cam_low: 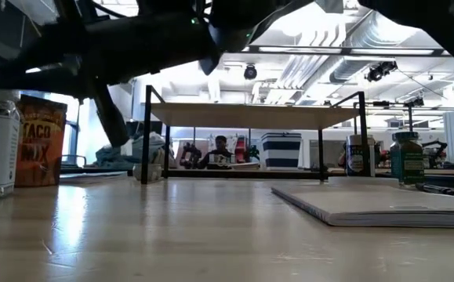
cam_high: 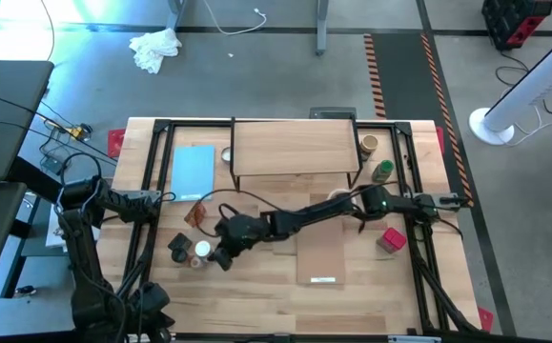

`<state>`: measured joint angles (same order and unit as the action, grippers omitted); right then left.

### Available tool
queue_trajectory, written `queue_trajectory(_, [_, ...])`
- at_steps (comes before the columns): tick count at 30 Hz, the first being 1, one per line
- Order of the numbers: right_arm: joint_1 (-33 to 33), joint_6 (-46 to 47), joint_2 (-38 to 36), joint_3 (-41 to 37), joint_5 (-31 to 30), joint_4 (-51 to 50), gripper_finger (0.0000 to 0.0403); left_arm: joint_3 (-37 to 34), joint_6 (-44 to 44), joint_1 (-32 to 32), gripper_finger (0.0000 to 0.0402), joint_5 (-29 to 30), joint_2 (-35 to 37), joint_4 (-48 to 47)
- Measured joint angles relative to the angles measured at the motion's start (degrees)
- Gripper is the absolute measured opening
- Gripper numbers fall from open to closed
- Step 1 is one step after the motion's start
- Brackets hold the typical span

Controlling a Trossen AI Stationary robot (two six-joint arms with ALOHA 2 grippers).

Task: Shelf spices
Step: Move the red seasoning can to the middle left of the table

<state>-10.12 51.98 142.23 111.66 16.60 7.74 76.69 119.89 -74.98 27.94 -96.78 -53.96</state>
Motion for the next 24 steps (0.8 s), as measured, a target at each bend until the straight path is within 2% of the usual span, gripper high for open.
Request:
queue_trajectory(3, [-0.07,-2.74,-1.54,0.15,9.1,-4.92,0.0,0.0,-0.03,-0.11,0.0,1.47,1.98,1.08])
queue_trajectory(6, [-0.89,-10.06,-6.14,0.13,9.43,-16.61,0.0,0.0,-0.81,-0.94,0.0,2.51,4.29,0.95])
queue_trajectory(10, [-1.18,-20.47,-14.03,0.15,3.5,-34.22,0.0,0.02,-3.78,-1.28,0.0,3.9,7.61,-0.3])
queue_trajectory(14, [-1.96,-25.27,-21.5,0.13,-4.95,-54.99,0.0,0.02,-4.52,-0.08,0.0,8.09,10.05,-4.62])
queue_trajectory(17, [-3.94,-25.23,-25.03,0.13,-12.12,-71.4,0.0,0.02,-4.6,1.46,0.0,11.56,11.23,-8.81])
queue_trajectory(20, [-5.94,-23.81,-26.31,0.02,-14.77,-85.11,0.0,0.02,-6.33,3.11,0.0,14.79,12.16,-11.77])
queue_trajectory(24, [-8.86,-18.58,-29.84,-2.64,-19.7,-94.88,0.0,0.02,-12.48,5.14,0.0,16.31,13.59,-12.19])
